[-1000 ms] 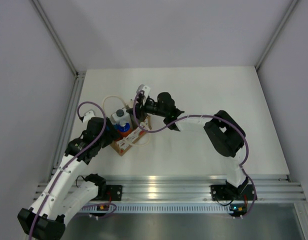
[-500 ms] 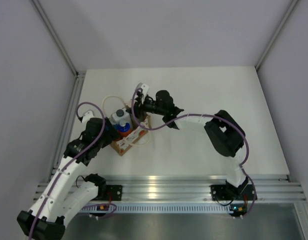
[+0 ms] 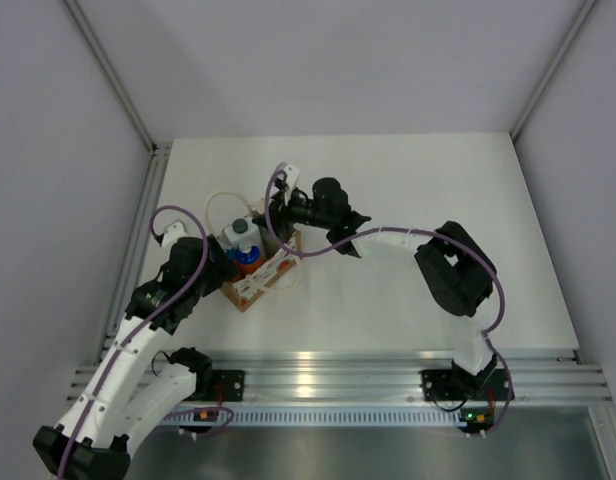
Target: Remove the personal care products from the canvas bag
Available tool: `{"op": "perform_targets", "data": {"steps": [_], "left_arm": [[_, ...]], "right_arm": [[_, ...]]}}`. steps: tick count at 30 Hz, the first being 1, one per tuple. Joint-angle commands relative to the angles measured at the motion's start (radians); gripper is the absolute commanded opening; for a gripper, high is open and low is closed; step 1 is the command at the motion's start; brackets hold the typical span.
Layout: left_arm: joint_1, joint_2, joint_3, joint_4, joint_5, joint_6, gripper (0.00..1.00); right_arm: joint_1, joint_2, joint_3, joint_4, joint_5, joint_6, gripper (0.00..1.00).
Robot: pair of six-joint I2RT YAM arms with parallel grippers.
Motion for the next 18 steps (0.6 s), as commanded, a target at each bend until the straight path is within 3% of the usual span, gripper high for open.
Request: {"op": "perform_targets", "data": {"steps": [1,11,18], "left_arm": [[0.006,-0.011,-0.007,0.045,-0.007,0.008,0.84],[0.006,-0.009,-0.008,0.046,-0.005,0.008,0.84],[0.006,-0.006,-0.007,0.046,-0.007,0.009,0.84]], "right_arm": [[0.025,-0.173,0.063,0.143,-0.02,-0.008,0.0],[0.028,-0.259,0.084,0.071,0.015,-0.071,0.0],[0.025,-0.358,0.166,-0.118,0.147,-0.09,0.0]]}}
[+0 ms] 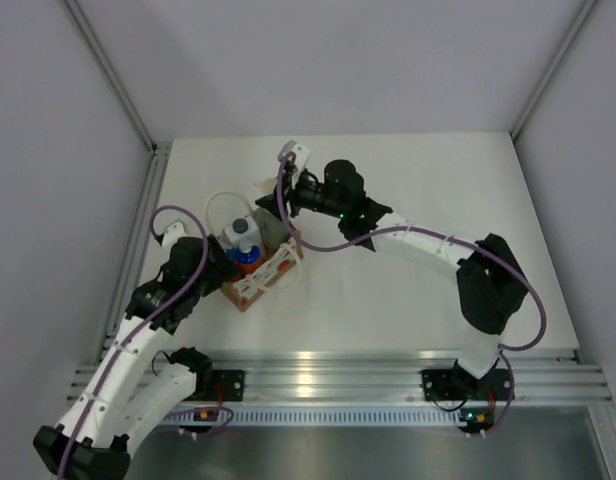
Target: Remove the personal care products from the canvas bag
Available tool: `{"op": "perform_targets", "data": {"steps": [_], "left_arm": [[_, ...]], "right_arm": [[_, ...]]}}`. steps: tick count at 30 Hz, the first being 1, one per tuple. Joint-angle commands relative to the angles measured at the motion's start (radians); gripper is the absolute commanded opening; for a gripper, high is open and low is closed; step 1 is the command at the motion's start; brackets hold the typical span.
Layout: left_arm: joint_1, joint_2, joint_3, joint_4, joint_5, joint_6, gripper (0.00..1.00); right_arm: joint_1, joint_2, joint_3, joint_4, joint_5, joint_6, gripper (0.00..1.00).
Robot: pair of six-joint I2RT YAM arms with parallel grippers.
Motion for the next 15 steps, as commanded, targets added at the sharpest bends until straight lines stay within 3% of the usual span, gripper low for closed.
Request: {"op": "perform_targets", "data": {"steps": [1,5,15], "left_arm": [[0.006,-0.005,-0.007,0.046,-0.007,0.007,0.84],[0.006,-0.002,-0.007,0.047,-0.004,0.006,0.84],[0.006,-0.014,-0.007,0.047,0.008,0.014,0.84]], "right_arm": [[0.012,-0.164,0.151,0.031,0.099,-0.041,0.0],[-0.015,-0.215,0.173,-0.031,0.185,-0.045,0.0],[-0.164,-0.274,0.09,-0.018,0.202,0.007,0.0]]}}
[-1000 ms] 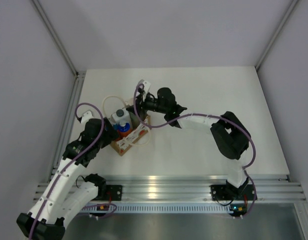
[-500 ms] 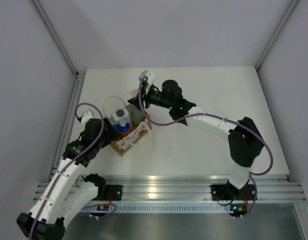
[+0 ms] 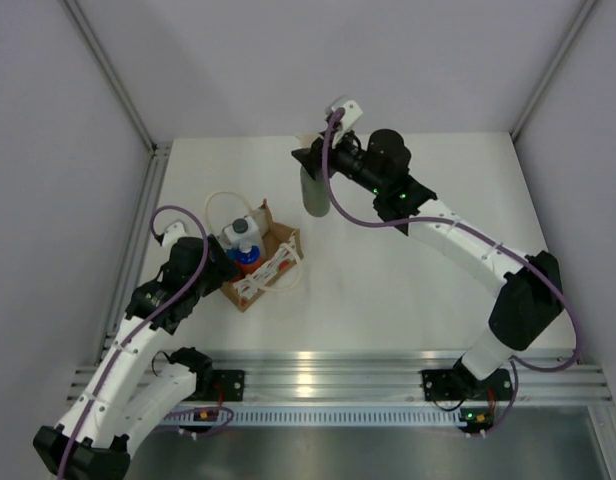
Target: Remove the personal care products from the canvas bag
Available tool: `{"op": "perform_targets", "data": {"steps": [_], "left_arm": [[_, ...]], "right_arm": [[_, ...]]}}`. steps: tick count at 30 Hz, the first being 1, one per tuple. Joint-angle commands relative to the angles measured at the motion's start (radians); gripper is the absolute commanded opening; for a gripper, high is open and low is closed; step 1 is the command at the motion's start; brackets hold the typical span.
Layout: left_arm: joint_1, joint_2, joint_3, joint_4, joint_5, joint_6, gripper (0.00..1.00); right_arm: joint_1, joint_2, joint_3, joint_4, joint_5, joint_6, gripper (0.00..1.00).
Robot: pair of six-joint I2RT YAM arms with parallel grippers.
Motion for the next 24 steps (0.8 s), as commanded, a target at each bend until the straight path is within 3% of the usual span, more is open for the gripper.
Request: {"op": "perform_targets", "data": {"steps": [1,10,15,24], "left_arm": [[0.006,-0.014,-0.007,0.045,0.008,0.011,0.84],[0.006,-0.018,-0.007,0.045,0.022,0.014,0.85],[0.006,-0.018,-0.007,0.047,0.028,0.017,0.85],[0.006,-0.017,-0.005,0.047,0.034,0.02,0.85]], "right_arm": [[-0.061,-0.099,-0.008,0.142,0.042,0.007,0.0],[-0.183,-0.15,-0.293,0.375,0.06,0.019,0.0],[-0.237,-0.131,-0.417,0.496,0.023,0.111,0.0],[-0.26,-0.048,-0.477,0.578,-0.037,0.116,0.0]]}}
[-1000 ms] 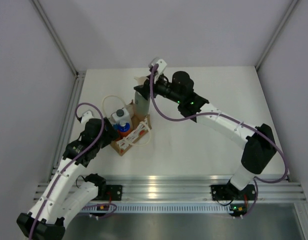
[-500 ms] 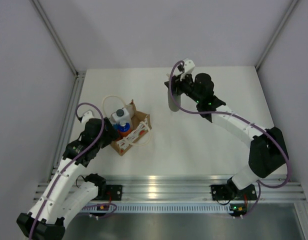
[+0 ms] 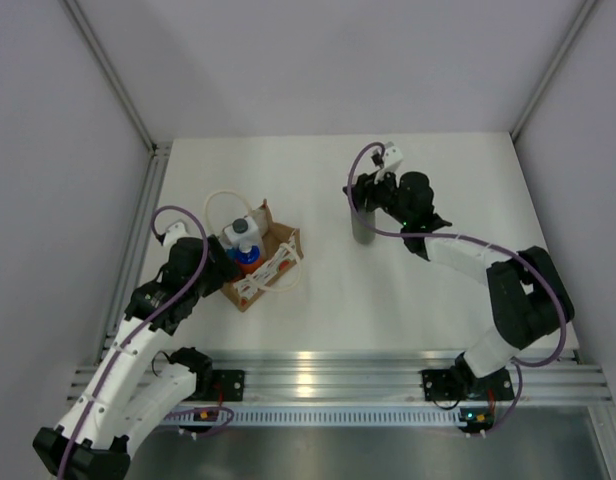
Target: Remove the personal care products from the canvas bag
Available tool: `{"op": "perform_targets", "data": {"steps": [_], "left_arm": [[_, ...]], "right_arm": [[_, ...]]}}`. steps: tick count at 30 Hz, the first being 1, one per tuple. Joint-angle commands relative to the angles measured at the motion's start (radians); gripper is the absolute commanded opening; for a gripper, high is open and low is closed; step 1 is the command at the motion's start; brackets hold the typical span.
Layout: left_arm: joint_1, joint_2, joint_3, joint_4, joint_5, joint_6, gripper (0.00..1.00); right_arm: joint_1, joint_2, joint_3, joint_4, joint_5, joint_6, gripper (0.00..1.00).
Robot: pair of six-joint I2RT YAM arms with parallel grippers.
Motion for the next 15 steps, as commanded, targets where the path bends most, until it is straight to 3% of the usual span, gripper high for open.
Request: {"op": "perform_targets", "data": {"steps": [1,8,11,13,15], "left_arm": [[0.006,-0.01,-0.005,0.044,0.011,0.009,0.85],[0.006,-0.009,-0.007,0.044,0.011,0.008,0.85],[0.006,-0.006,-0.005,0.044,0.013,0.009,0.85],[0.006,-0.006,-0.005,0.046,0.013,0.009,0.84],[0.006,-0.006,-0.005,0.046,0.014,0.009,0.85]], "right_arm": [[-0.008,-0.006,0.043,0.285,-0.055,0.012,0.0],[-0.008,0.008,0.024,0.29,-0.065,0.004,0.2],[-0.009,0.011,0.015,0.29,-0.059,0.001,0.33],[-0.009,0.005,0.014,0.285,-0.059,0.001,0.6],[-0.009,-0.004,0.01,0.282,-0.055,0.004,0.99]]}}
